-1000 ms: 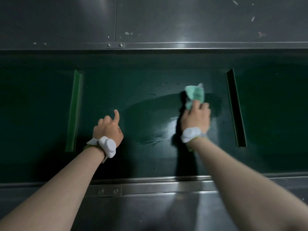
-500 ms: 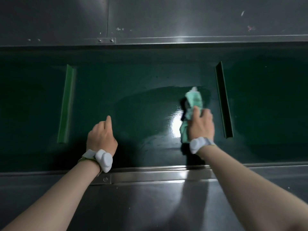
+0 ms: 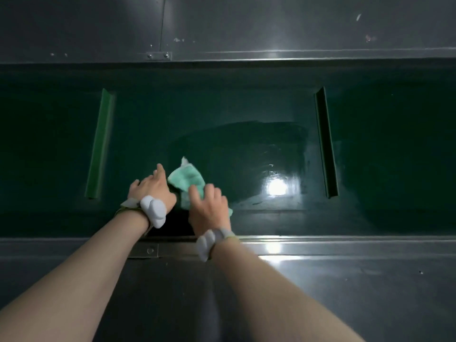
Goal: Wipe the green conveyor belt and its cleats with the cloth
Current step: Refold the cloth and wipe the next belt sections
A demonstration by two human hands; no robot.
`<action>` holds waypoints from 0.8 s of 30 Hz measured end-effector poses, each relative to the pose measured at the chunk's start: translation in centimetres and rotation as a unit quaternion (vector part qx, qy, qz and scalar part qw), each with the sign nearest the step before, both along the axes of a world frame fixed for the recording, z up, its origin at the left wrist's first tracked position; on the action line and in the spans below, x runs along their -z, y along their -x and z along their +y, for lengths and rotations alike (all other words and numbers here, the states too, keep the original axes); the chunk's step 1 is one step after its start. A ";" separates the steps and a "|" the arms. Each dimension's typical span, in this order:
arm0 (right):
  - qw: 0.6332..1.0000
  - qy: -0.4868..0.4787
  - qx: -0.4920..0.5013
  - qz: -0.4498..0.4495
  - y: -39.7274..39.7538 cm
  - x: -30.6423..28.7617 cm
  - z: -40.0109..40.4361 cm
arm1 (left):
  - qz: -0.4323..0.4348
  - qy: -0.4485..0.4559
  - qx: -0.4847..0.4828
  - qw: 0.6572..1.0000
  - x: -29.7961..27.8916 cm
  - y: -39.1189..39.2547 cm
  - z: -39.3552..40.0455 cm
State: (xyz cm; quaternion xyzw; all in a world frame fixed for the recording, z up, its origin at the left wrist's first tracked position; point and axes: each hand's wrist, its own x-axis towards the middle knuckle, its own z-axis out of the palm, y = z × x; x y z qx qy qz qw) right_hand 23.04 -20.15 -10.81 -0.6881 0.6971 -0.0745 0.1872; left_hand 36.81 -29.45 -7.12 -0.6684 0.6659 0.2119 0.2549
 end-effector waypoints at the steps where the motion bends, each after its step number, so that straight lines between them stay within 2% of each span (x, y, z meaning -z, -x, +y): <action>1: 1.000 0.007 0.021 0.012 2.1 -0.1 -0.2 | -0.006 -0.016 -0.013 1.000 -0.2 0.7 -0.2; 4: 0.993 0.007 0.095 0.065 9.8 -0.1 -1.1 | -0.010 -0.038 -0.068 0.997 -0.8 3.6 0.6; 6: 0.987 0.003 0.137 0.081 15.2 0.2 -1.5 | 0.009 0.017 -0.060 0.998 -0.9 5.5 1.9; 8: 0.974 0.000 0.199 0.108 19.6 0.2 -1.7 | 0.051 0.104 -0.005 0.993 -0.7 7.3 3.3; 11: 0.949 -0.005 0.287 0.128 21.6 0.1 -2.5 | 0.123 0.141 0.033 0.982 -0.2 10.1 4.6; 13: 0.942 0.002 0.316 0.110 19.3 -0.1 -2.9 | 0.140 0.136 0.040 0.980 0.4 11.7 5.1; 14: 0.947 0.014 0.306 0.092 17.7 -0.2 -2.8 | 0.135 0.126 0.045 0.982 0.8 12.5 5.3; 16: 0.972 0.045 0.225 0.042 13.6 0.0 -1.8 | 0.110 0.102 0.055 0.987 1.6 13.2 5.7; 19: 0.991 0.080 0.104 0.006 10.0 1.2 0.6 | 0.094 0.125 0.098 0.983 2.3 13.1 6.4; 21: 0.992 0.116 0.046 0.025 11.5 2.0 1.2 | 0.101 0.132 0.126 0.978 2.4 12.4 6.6; 24: 0.988 0.132 0.016 0.073 15.9 2.4 0.7 | 0.051 0.046 0.132 0.989 2.1 11.9 5.7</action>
